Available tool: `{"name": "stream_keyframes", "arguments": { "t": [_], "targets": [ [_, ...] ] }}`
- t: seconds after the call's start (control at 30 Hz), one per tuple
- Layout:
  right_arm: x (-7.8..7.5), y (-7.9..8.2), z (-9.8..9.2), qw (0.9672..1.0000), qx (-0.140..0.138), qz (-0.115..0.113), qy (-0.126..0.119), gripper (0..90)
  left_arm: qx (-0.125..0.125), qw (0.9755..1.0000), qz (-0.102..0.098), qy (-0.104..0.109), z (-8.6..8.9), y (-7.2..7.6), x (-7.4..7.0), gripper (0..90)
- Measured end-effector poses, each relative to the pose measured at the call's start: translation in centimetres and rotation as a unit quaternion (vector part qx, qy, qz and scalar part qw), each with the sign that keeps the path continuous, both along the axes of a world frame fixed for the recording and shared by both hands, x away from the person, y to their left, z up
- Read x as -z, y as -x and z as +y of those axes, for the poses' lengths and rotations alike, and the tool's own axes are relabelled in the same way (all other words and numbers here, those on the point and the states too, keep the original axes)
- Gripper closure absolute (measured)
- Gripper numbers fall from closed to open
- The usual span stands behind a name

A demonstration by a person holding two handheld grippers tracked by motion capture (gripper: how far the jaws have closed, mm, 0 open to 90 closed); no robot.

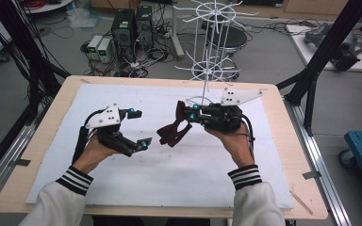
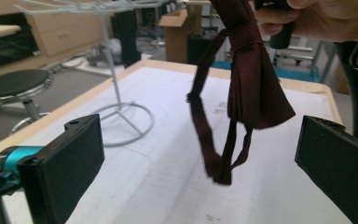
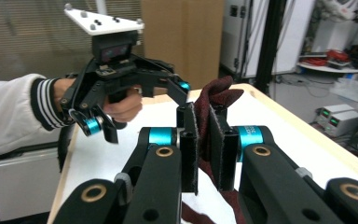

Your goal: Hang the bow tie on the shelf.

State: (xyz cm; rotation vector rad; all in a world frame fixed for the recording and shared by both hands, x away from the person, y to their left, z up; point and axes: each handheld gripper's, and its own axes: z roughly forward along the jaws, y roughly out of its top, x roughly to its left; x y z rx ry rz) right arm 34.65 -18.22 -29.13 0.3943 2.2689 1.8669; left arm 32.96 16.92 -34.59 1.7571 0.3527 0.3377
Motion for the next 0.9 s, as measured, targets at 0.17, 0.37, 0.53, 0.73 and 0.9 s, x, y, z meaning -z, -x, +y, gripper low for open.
{"name": "stream_keyframes", "arguments": {
  "t": [0.17,0.37,0.53,0.73,0.9],
  "targets": [
    [-0.2,0.2,-0.8,0.9998,0.021,-0.002,-0.002,84.1,-0.014,0.9999,-0.004,0.000,1.4,0.2,0.6,1.7],
    [-0.5,0.5,-1.7,0.9985,0.053,-0.016,-0.001,84.0,-0.052,0.9986,-0.008,0.006,3.9,0.5,1.9,1.7],
    [-0.6,0.6,-2.4,0.9971,0.073,-0.021,-0.004,84.0,-0.076,0.9970,-0.010,0.010,5.9,0.9,2.9,1.7],
    [-0.8,0.6,-3.3,0.9940,0.105,-0.028,-0.002,84.0,-0.109,0.9936,-0.016,0.021,8.4,1.6,4.5,1.7],
    [-0.8,0.4,-4.0,0.9913,0.129,-0.027,-0.001,84.0,-0.138,0.9899,-0.020,0.024,10.2,2.5,6.1,1.7]
  ]
}}
